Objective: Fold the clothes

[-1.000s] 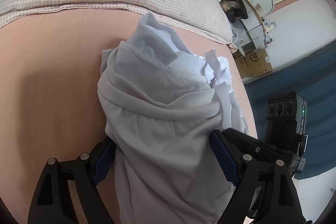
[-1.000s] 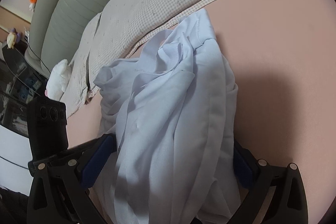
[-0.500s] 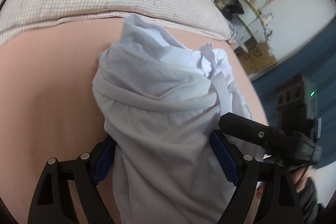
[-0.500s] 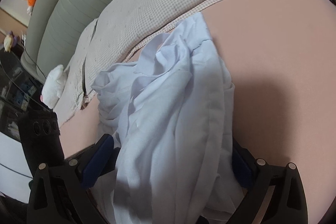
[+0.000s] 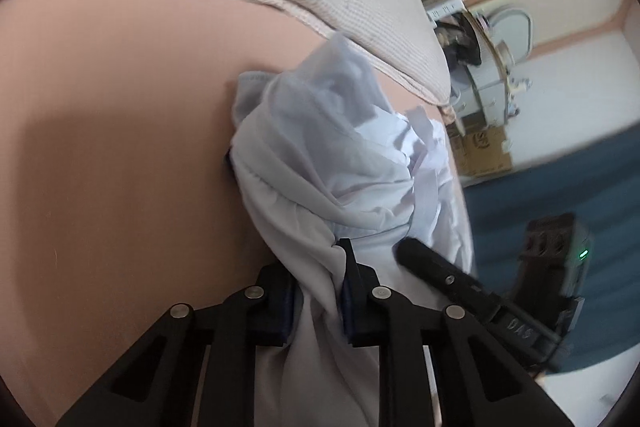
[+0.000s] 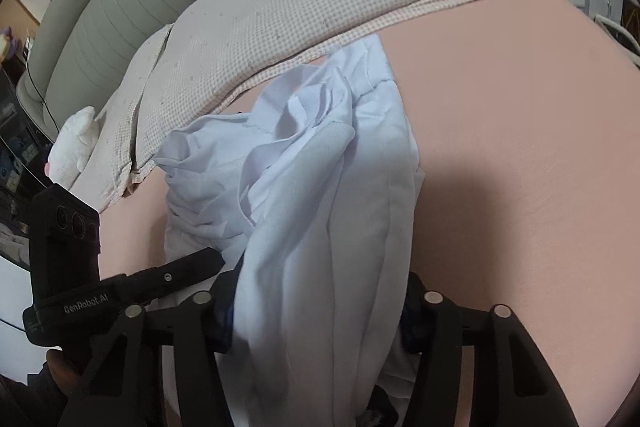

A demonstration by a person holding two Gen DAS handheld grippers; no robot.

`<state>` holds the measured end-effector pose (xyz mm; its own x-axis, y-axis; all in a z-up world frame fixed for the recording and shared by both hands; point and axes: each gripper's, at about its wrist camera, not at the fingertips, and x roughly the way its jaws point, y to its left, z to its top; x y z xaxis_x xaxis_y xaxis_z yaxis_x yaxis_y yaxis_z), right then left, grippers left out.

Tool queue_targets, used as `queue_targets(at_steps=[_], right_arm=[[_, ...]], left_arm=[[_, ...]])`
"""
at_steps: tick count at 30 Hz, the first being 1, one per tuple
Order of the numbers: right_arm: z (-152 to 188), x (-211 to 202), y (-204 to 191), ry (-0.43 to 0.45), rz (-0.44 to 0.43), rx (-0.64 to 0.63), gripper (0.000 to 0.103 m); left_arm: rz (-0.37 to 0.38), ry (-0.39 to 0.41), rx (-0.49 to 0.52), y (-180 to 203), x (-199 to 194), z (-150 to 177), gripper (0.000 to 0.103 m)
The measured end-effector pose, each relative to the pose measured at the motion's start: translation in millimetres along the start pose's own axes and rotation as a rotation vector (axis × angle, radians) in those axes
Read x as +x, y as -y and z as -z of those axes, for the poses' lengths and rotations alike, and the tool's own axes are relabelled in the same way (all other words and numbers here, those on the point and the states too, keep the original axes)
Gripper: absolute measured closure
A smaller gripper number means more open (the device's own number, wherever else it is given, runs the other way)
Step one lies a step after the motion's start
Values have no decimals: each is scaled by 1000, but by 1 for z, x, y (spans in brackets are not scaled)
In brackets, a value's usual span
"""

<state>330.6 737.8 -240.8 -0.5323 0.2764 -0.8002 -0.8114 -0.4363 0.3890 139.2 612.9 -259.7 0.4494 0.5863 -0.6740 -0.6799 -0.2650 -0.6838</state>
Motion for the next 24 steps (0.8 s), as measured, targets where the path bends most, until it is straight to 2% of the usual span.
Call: queue_targets(at_steps=[9,12,17,20,21,24], right_arm=[[-17,-4,-30,34,54,-68,74],[-7,-13,-27,30,56,-83,78],[0,-12,-27,9,67,-77,79],[2,-3,-12,-36,33,-17,53],[3,-5,-7,-55,3,12,40],[10,-16,6,-71,-35,58,36]], left_arm=[[31,4,19,14,-9,-2,87],[55,14,29,23,-17,1,87],[-54,18,103,31,-17,10,87],[-71,-12,52,21,-15,13,87],[-61,-25,17,17,-18,13,86],[-46,-45,-40,10,-30,12,85]])
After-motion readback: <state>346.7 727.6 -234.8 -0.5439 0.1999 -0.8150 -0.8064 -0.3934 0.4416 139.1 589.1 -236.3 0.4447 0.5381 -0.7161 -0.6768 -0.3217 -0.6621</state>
